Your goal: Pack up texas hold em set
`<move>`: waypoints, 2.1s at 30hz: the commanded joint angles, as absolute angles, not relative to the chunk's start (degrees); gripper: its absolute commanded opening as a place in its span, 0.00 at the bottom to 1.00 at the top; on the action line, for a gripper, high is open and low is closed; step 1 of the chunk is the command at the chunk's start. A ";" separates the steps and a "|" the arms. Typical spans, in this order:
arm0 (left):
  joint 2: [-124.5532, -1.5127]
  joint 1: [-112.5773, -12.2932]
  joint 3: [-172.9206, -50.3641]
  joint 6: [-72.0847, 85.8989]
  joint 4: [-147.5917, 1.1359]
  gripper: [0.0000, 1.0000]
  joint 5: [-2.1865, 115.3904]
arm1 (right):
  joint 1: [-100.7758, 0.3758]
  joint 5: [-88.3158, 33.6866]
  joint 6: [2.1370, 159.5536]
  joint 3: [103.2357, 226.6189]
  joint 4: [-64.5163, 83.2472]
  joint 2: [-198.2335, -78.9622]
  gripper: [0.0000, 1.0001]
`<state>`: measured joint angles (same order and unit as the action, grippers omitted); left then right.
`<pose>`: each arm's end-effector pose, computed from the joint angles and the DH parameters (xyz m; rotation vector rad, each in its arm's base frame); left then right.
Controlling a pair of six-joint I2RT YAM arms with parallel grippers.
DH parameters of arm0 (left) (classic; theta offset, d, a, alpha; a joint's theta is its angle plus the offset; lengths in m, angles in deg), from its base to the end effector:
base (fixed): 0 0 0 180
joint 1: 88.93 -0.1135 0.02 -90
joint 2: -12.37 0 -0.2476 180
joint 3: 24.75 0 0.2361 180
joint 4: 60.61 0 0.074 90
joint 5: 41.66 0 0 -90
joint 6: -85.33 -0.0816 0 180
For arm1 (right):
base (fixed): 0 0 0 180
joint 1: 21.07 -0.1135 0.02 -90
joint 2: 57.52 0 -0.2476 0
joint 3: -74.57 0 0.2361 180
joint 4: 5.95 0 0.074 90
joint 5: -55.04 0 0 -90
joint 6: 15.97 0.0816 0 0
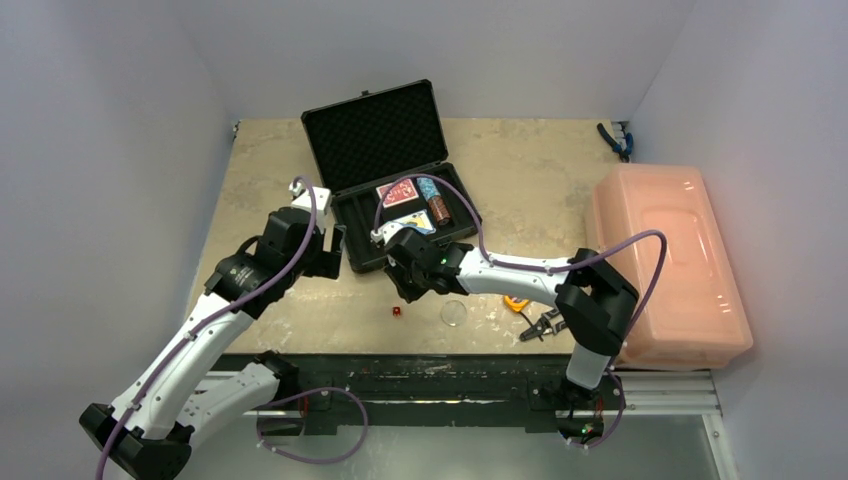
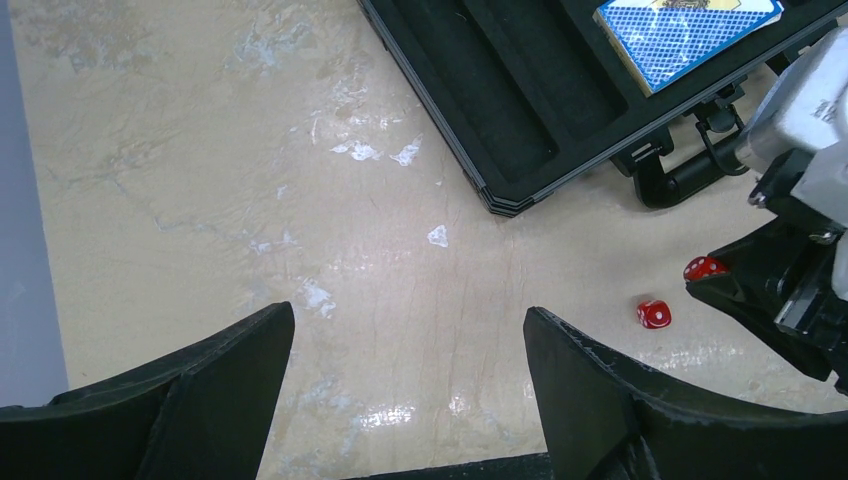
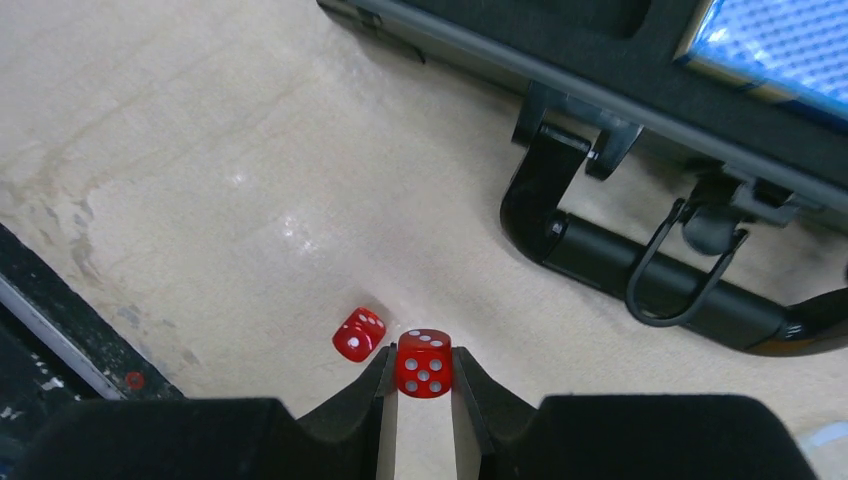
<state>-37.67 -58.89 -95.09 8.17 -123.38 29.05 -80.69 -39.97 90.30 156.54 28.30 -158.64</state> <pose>0.1813 -0.0737 0.2832 0.1704 2.2554 -0.0062 0.2000 0.3271 0.1543 -0.9084 2.3856 0.4310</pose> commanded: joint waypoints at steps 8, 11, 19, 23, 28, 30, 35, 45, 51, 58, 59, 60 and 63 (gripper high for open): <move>-37.02 -59.09 -96.81 7.90 -122.61 0.85 27.95 | -79.87 -43.58 88.09 164.37 30.78 -155.33 0.00; -37.10 -59.06 -96.78 7.90 -122.59 0.85 27.95 | -79.00 -43.83 88.16 165.32 31.07 -155.34 0.00; -37.37 -59.07 -96.82 7.91 -122.57 0.85 27.95 | -74.31 -42.61 87.66 166.06 31.94 -153.78 0.00; -37.65 -59.10 -96.87 7.83 -122.56 0.85 28.04 | -70.69 -41.42 87.57 164.79 31.84 -152.14 0.00; -37.82 -59.05 -96.79 7.88 -122.61 0.85 27.97 | -67.73 -41.34 86.71 164.09 31.75 -151.38 0.00; -37.88 -59.05 -96.84 7.89 -122.62 0.85 27.95 | -66.62 -41.33 86.61 164.17 31.94 -151.51 0.00; -37.90 -59.09 -96.78 7.90 -122.61 0.85 27.86 | -64.04 -41.11 86.08 164.59 32.05 -152.09 0.00; -38.29 -59.06 -96.82 7.86 -122.52 0.85 27.88 | -59.66 -40.35 84.17 165.12 31.48 -155.14 0.00; -38.93 -59.05 -96.88 7.84 -122.52 0.85 28.04 | -58.20 -39.84 83.79 166.01 30.85 -157.14 0.00; -39.30 -59.05 -96.89 7.74 -122.40 0.85 28.21 | -57.17 -39.13 83.48 167.22 30.14 -159.68 0.00; -39.31 -59.05 -96.91 7.77 -122.37 0.85 28.21 | -57.12 -39.05 83.42 167.62 30.10 -159.99 0.00; -39.36 -59.10 -96.87 7.79 -122.36 0.85 28.21 | -57.03 -39.02 83.37 167.79 30.10 -160.33 0.00; -39.48 -59.09 -96.87 7.72 -122.47 0.85 28.17 | -56.79 -39.00 83.18 168.48 30.04 -161.29 0.00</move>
